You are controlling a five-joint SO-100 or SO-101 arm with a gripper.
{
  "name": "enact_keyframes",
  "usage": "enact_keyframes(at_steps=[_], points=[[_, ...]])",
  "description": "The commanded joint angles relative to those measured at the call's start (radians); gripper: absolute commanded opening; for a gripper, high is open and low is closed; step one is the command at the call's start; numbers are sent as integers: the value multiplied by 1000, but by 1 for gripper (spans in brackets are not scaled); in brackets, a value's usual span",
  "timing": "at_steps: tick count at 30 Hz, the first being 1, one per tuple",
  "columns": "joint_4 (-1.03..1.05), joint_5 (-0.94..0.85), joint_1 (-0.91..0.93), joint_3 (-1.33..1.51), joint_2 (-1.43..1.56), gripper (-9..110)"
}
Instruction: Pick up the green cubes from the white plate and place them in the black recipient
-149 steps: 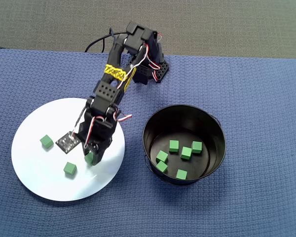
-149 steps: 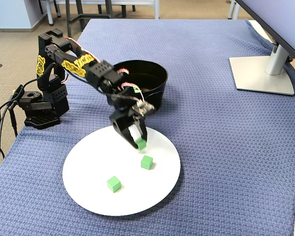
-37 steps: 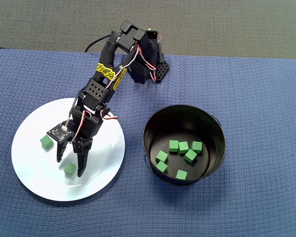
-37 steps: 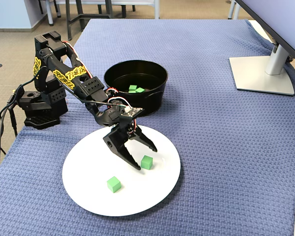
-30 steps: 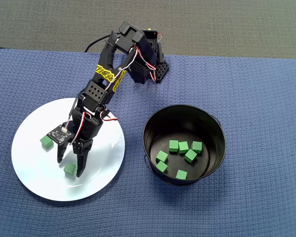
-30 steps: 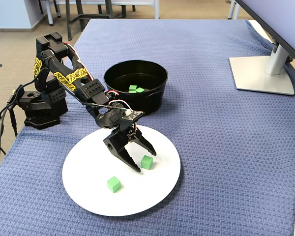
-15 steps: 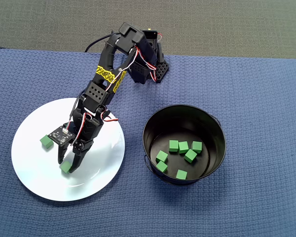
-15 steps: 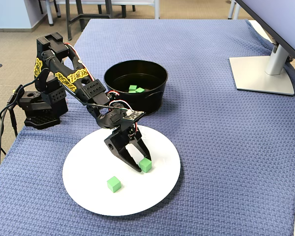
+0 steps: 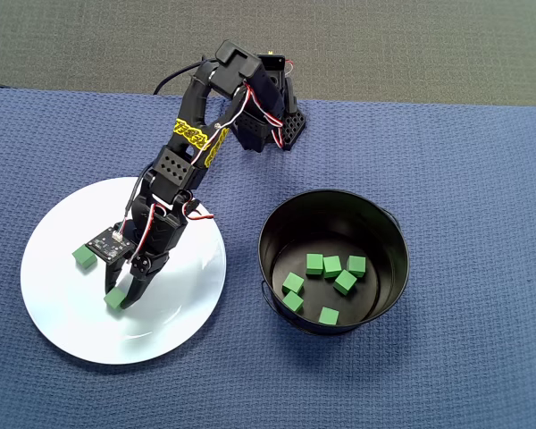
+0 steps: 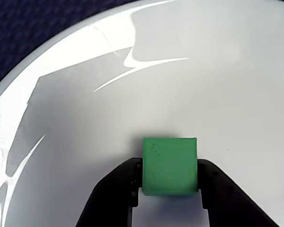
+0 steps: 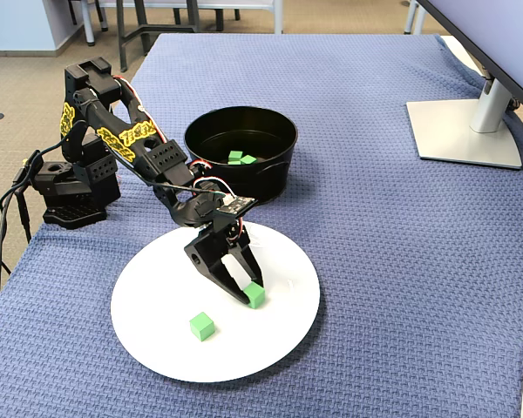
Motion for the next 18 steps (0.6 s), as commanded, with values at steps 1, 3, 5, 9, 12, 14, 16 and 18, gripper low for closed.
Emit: enact_keyframes(at_steps=[1,3,5,9,12,14,16,18], points=[[192,60,9,-54,163,0],[313,84,12,-48,258,0],[399,109,2,-20,354,0],[554,178,-40,12,545,0],[692,304,-94,9,692,0],[790,410,-152,12,792,0],[870,531,-227,12,874,0],[951,664,-310,-9,928,0]])
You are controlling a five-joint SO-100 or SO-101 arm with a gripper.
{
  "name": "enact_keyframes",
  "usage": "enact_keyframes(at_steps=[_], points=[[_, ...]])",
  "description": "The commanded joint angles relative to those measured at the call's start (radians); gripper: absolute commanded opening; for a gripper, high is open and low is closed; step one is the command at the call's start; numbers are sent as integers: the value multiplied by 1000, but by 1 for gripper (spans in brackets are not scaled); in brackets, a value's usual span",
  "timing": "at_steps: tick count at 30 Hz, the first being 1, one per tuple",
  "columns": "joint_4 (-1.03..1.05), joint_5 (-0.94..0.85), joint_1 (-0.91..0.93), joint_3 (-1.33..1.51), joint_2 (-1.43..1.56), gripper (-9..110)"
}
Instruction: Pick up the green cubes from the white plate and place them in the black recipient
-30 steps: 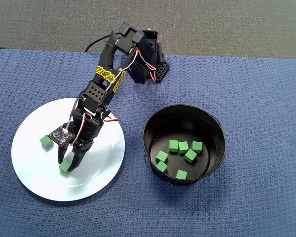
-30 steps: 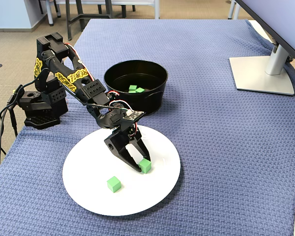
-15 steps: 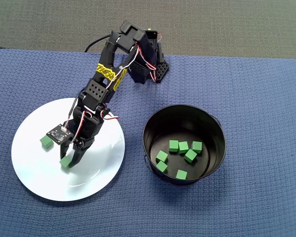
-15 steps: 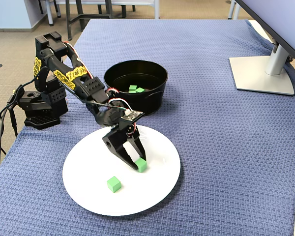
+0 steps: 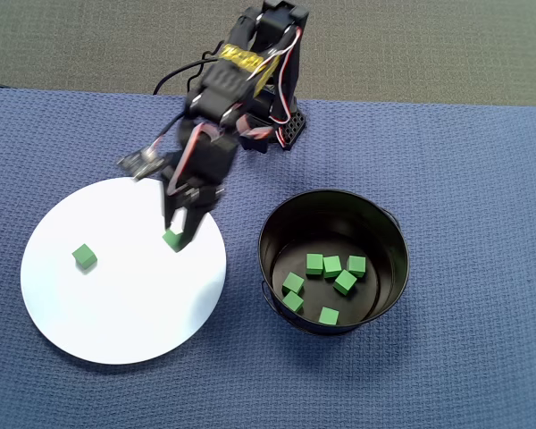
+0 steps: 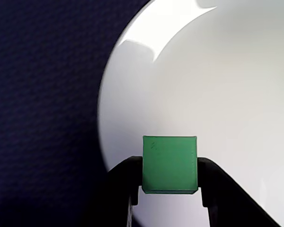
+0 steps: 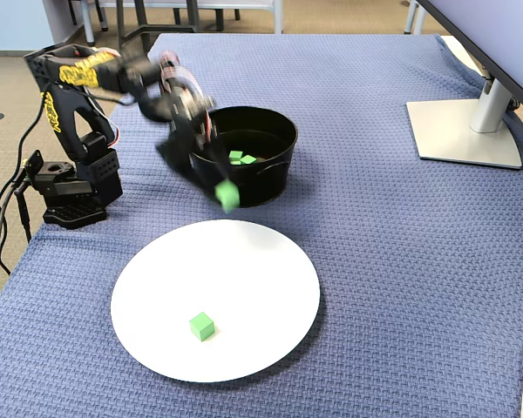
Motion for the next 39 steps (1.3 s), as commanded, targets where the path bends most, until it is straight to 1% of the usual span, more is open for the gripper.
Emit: enact_keyframes(at_steps=[1,5,10,12,15,17,18,19,20,22,27,30,33,36,37,39], points=[[153,285,-166,-40,175,0],[199,581,-348,-91,221,0],[130,859,-531,-115,170,0],[69,894,-601,-72,129,0],[-57,856,-707,51,89,0],[-92,824,-758,89,54,0],[-87,815,-779,89,40,6],[-77,802,-796,87,34,19],[-66,799,-805,84,34,26],[-40,790,-808,69,43,36],[40,723,-735,0,77,41],[132,693,-650,-77,77,38],[219,703,-468,-176,91,34],[308,603,-264,-275,67,30],[305,560,-186,-295,49,30],[218,538,-12,-328,-12,27]])
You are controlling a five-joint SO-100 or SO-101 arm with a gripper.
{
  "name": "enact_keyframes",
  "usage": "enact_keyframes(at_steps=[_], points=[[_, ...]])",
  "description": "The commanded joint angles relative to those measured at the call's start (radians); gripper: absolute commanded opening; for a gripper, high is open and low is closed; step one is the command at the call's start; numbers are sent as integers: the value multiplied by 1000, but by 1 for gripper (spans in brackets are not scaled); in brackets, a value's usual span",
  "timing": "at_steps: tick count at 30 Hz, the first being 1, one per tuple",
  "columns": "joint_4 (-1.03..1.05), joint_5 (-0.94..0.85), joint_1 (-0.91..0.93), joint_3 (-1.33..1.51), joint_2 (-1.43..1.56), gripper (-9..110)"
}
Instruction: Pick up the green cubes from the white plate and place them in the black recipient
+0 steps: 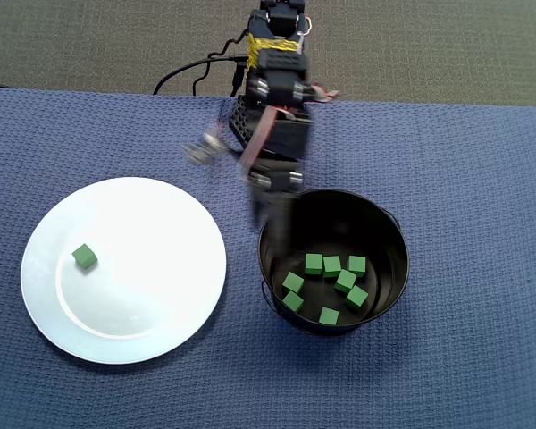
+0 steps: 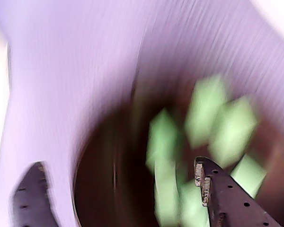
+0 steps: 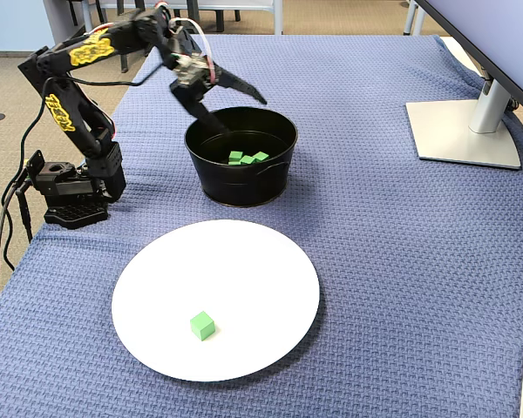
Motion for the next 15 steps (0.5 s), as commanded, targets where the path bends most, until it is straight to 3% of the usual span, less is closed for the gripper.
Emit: enact_keyframes(at_steps=[1,8,15], points=[[-95,-60,351,-146,-87,24],[-215,-278,617,-178,-390,25],[-569,-741,704,-104,-546,27]])
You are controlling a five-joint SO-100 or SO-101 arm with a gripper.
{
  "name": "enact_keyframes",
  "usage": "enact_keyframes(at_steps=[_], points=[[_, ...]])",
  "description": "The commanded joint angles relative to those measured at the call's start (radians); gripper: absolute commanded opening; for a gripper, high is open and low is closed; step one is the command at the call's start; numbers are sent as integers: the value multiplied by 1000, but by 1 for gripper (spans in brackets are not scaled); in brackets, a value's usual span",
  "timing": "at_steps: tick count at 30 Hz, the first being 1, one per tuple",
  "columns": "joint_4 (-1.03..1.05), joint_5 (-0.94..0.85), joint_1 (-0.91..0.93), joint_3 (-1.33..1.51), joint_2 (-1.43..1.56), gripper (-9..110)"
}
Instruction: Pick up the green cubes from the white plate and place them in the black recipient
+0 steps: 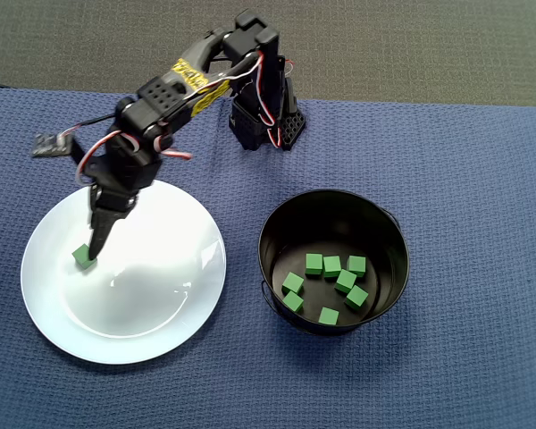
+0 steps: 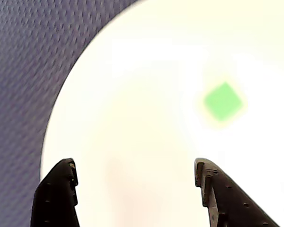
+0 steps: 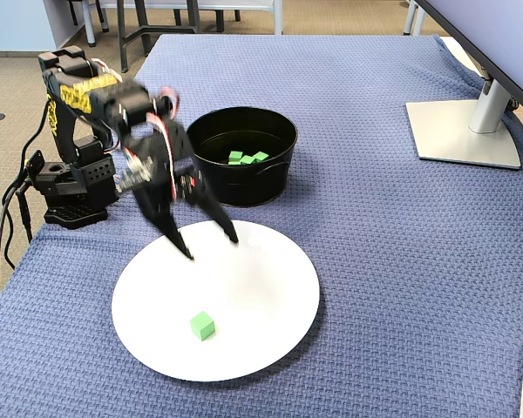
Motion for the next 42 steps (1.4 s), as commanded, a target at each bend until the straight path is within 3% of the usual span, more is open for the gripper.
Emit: enact_keyframes(at_steps=[1,3,16,42], points=[[-239,-328,60,28,-49,28],[-387,-400,80,57,-95,27],[-758,-580,63,288,-178,24],[-758,-626,63,318,-202,23]])
